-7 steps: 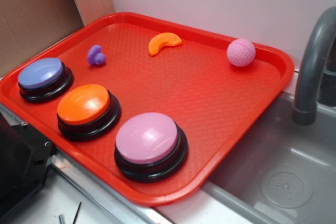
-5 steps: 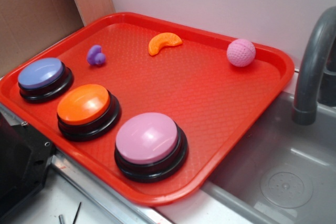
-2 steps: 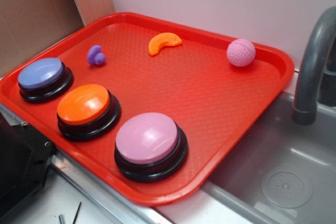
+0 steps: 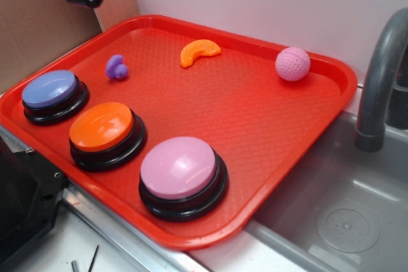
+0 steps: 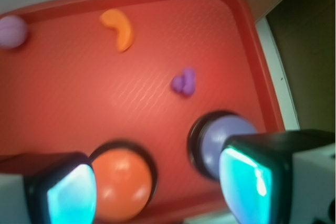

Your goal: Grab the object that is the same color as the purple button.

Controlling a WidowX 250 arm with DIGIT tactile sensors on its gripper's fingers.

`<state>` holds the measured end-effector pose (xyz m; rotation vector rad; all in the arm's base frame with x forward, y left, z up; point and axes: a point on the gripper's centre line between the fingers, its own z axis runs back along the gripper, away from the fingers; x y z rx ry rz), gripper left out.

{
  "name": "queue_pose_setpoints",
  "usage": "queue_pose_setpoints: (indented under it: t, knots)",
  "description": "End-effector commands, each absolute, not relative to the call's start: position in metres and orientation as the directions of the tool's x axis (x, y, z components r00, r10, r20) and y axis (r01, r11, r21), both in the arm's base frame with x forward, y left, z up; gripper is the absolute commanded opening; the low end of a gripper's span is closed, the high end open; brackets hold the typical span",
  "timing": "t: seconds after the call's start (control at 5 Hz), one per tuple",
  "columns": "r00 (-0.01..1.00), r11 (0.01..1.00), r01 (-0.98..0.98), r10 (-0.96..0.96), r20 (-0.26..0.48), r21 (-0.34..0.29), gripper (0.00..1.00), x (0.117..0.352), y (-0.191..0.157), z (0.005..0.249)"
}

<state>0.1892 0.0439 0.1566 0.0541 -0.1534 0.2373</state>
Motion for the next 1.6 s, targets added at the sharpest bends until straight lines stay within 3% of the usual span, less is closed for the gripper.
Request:
queue_pose_setpoints:
  t: [0.0,1.0,1.2,1.4]
  knots:
    - [0.937,0.946,-0.316,0.299,0.182,0.069,1.00,0.220,0.081,0.115]
    - [0.912,0.907,-0.409,0.411,0.005,0.102,1.00,0.239,0.104,0.028]
    - [0.912,0.907,-0.408,0.411,-0.004,0.106,0.00,0.238,0.100,0.022]
    - [0.908,0.904,-0.416,0.419,-0.009,0.103,0.00,0.237,0.100,0.021]
